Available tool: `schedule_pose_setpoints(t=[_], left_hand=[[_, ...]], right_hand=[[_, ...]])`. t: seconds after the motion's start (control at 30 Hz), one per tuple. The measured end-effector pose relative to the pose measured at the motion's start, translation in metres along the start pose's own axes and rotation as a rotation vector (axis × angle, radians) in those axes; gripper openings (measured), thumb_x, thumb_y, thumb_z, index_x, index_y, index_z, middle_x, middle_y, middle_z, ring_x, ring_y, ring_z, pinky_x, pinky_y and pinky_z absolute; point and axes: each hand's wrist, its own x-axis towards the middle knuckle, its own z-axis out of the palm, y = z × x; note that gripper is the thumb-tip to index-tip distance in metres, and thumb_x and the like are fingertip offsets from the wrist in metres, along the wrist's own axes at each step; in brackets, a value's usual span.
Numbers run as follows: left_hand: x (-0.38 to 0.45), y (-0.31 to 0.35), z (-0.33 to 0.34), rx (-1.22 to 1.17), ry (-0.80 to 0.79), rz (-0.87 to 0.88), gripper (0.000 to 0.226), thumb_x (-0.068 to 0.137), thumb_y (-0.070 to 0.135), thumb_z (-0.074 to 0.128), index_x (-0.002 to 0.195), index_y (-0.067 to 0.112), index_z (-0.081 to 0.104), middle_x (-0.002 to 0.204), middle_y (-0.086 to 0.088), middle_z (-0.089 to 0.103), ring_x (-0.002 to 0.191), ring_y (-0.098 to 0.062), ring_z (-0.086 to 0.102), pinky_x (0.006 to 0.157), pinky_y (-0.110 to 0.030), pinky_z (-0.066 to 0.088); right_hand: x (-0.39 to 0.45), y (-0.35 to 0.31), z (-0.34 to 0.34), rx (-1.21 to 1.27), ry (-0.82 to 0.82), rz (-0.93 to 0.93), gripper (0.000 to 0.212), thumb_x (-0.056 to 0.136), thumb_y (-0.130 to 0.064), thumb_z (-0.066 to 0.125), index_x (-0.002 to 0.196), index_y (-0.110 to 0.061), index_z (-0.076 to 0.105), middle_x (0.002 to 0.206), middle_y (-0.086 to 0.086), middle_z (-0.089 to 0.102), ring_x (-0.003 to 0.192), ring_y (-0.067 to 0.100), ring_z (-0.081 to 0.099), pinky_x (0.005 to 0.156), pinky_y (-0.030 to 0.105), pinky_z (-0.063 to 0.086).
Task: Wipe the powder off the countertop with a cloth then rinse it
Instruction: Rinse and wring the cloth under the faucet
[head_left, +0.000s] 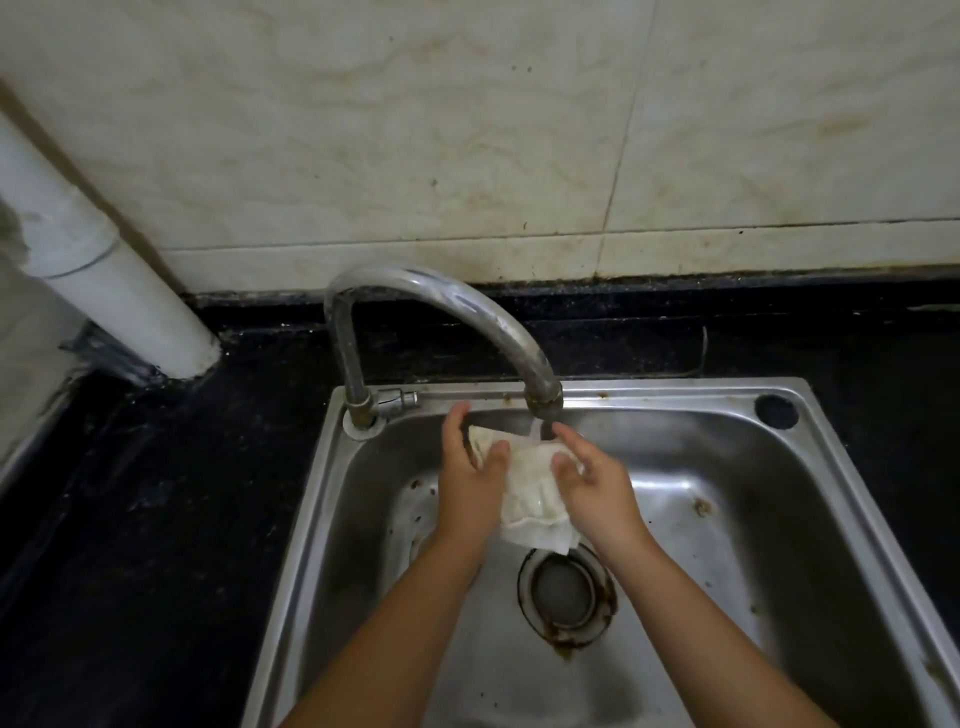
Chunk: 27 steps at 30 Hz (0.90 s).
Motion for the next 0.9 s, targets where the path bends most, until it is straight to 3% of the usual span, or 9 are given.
schedule_pose_setpoints(t=[0.1,0.17,0.23,0.33,0.47,0.57,0.7,0.8,0.9], left_hand=[[-0.002,-0.002,-0.002,0.145,-0.118,0.036,0.032,0.089,0.003,0.052,0.090,0.035,0.053,0.094,0.012,0.056,0.088,-0.011,0.056,0.071,-0.012,0.048],[-0.002,-0.006,-0.004,0.212,-0.181,-0.017,0.030,0.085,0.004,0.059,0.104,0.028,0.054,0.107,0.004,0.057,0.095,-0.012,0.056,0.081,-0.019,0.050],[-0.002,-0.010,-0.004,0.321,-0.196,0.004,0.046,0.085,0.007,0.060,0.127,0.020,0.047,0.126,-0.003,0.049,0.112,-0.018,0.051,0.097,-0.033,0.044],[-0.005,-0.006,-0.001,0.441,-0.142,0.170,0.044,0.090,0.006,0.051,0.132,0.011,0.042,0.127,-0.003,0.042,0.115,-0.015,0.044,0.097,-0.016,0.031],[-0.003,-0.003,-0.001,0.452,-0.091,0.321,0.029,0.093,0.005,0.046,0.122,0.006,0.048,0.109,0.003,0.040,0.097,-0.007,0.041,0.077,-0.008,0.027],[0.000,-0.008,0.000,0.435,-0.088,0.349,0.012,0.095,0.009,0.043,0.101,0.013,0.052,0.094,0.009,0.045,0.082,0.000,0.044,0.069,-0.008,0.032],[0.004,-0.008,0.009,0.276,0.005,0.237,0.020,0.095,0.009,0.040,0.081,0.022,0.047,0.084,0.006,0.048,0.077,-0.002,0.046,0.066,-0.007,0.036],[0.006,0.000,0.020,0.140,0.046,0.080,0.026,0.098,0.014,0.035,0.076,0.025,0.043,0.080,0.001,0.050,0.072,-0.008,0.046,0.063,-0.017,0.038],[0.009,0.003,0.027,0.003,0.054,-0.009,0.026,0.099,0.015,0.033,0.075,0.021,0.043,0.075,-0.002,0.048,0.069,-0.012,0.045,0.061,-0.022,0.038]], right_hand=[[0.001,0.003,-0.003,-0.125,0.007,-0.049,0.053,0.094,-0.010,0.049,0.143,-0.017,0.031,0.137,0.011,0.048,0.119,0.021,0.051,0.097,0.025,0.044],[0.003,0.004,-0.006,-0.283,-0.023,-0.081,0.055,0.095,-0.010,0.047,0.145,-0.014,0.024,0.138,0.012,0.045,0.120,0.022,0.049,0.094,0.019,0.037],[0.004,0.006,-0.007,-0.522,-0.031,-0.166,0.046,0.096,-0.009,0.043,0.140,-0.005,0.033,0.133,0.014,0.047,0.117,0.024,0.049,0.083,0.010,0.029],[0.002,0.007,-0.005,-0.666,0.000,-0.247,0.028,0.096,-0.010,0.039,0.119,-0.001,0.052,0.115,0.016,0.056,0.101,0.024,0.053,0.070,0.015,0.027],[-0.002,0.010,-0.006,-0.582,0.075,-0.282,0.023,0.097,-0.018,0.040,0.110,-0.005,0.054,0.098,0.007,0.056,0.088,0.018,0.051,0.069,0.023,0.033],[-0.006,0.011,-0.008,-0.413,0.106,-0.271,0.014,0.096,-0.022,0.043,0.095,-0.010,0.051,0.081,-0.001,0.053,0.075,0.014,0.049,0.056,0.017,0.033],[-0.013,0.004,0.000,-0.138,0.165,-0.203,0.016,0.096,-0.017,0.043,0.082,-0.024,0.043,0.073,-0.007,0.051,0.067,0.004,0.049,0.056,0.012,0.041],[-0.021,-0.005,0.006,-0.150,0.119,-0.245,0.014,0.096,-0.013,0.041,0.085,-0.022,0.040,0.072,-0.009,0.048,0.065,0.003,0.047,0.057,0.009,0.041],[-0.026,-0.011,0.009,-0.272,0.008,-0.302,0.020,0.096,-0.039,0.034,0.085,-0.023,0.036,0.071,-0.015,0.043,0.065,0.011,0.049,0.057,0.008,0.040]])
